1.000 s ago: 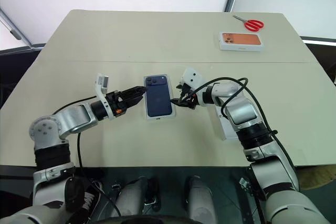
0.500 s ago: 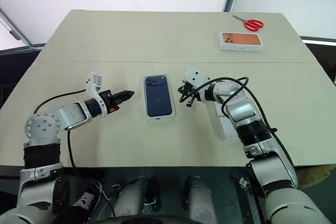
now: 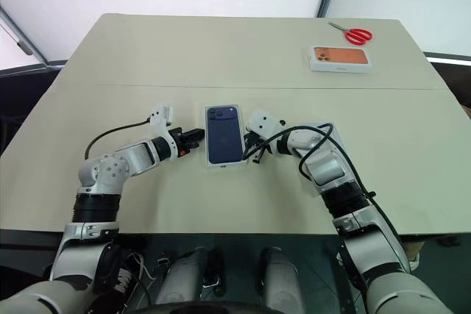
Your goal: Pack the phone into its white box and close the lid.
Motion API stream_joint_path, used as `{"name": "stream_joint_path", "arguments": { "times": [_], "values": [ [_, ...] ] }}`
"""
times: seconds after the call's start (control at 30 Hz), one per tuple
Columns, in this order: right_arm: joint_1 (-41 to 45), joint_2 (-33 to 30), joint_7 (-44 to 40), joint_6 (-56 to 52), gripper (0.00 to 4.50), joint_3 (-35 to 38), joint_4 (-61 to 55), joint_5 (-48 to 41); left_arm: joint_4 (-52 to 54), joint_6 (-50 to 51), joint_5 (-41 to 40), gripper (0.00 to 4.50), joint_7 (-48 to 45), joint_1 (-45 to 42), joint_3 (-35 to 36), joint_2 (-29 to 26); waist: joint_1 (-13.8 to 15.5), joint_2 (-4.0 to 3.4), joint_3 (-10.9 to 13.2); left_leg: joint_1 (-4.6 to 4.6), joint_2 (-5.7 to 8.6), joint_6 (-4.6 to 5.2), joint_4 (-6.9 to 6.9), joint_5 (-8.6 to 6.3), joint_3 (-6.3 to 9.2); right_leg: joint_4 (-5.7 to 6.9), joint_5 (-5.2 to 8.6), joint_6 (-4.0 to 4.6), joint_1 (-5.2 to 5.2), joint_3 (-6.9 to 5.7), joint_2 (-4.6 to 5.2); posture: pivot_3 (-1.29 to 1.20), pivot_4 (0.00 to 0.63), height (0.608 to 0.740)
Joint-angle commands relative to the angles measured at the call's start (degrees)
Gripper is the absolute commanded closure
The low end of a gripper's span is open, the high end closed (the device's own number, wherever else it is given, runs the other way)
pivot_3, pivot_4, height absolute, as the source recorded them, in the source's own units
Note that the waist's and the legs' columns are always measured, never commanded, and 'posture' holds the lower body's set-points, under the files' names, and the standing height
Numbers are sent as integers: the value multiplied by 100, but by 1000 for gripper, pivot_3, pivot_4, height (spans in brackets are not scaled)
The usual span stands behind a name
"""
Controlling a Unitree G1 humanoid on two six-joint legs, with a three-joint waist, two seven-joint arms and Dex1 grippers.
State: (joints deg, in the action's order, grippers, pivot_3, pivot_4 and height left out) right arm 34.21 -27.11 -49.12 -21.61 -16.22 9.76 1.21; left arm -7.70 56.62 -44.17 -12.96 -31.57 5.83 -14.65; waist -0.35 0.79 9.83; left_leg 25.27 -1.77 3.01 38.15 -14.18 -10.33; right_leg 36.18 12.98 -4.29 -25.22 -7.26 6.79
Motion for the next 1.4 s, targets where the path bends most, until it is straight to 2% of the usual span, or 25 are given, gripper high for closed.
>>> {"name": "stream_joint_path", "arguments": {
  "times": [0.03, 0.23, 0.53, 1.4],
  "values": [
    [-206, -274, -228, -293, 4500, 200, -584, -195, 157, 278, 35, 4446, -362, -1, -391, 193, 0, 0, 0, 0, 0, 1, 0, 0, 0, -1, 0, 0, 0, 0, 0, 0, 150, 738],
    [-673, -682, -259, -647, 4500, 450, -1170, -303, 16, 171, 349, 4446, -831, -171, -684, 343, 11, 0, 0, 0, -2, 2, 4, 0, 8, -1, 0, 0, 2, -1, 4, 0, 150, 738],
    [-950, -1142, -202, -772, 4500, 834, -1245, -355, -877, -280, 1049, 4446, -1575, -729, -1138, 769, 130, 0, 0, 6, 1, -1, 14, -7, 17, -7, 1, 3, 6, -9, 14, 0, 150, 738],
    [-1334, -1884, -186, -348, 4500, 1314, -818, -343, -2448, -1114, 2162, 4446, -2438, -1549, -1332, 1822, 144, -4, 0, 26, 5, 29, 84, -25, 120, -12, 4, 1, 69, -106, 35, 0, 150, 738]
  ]
}}
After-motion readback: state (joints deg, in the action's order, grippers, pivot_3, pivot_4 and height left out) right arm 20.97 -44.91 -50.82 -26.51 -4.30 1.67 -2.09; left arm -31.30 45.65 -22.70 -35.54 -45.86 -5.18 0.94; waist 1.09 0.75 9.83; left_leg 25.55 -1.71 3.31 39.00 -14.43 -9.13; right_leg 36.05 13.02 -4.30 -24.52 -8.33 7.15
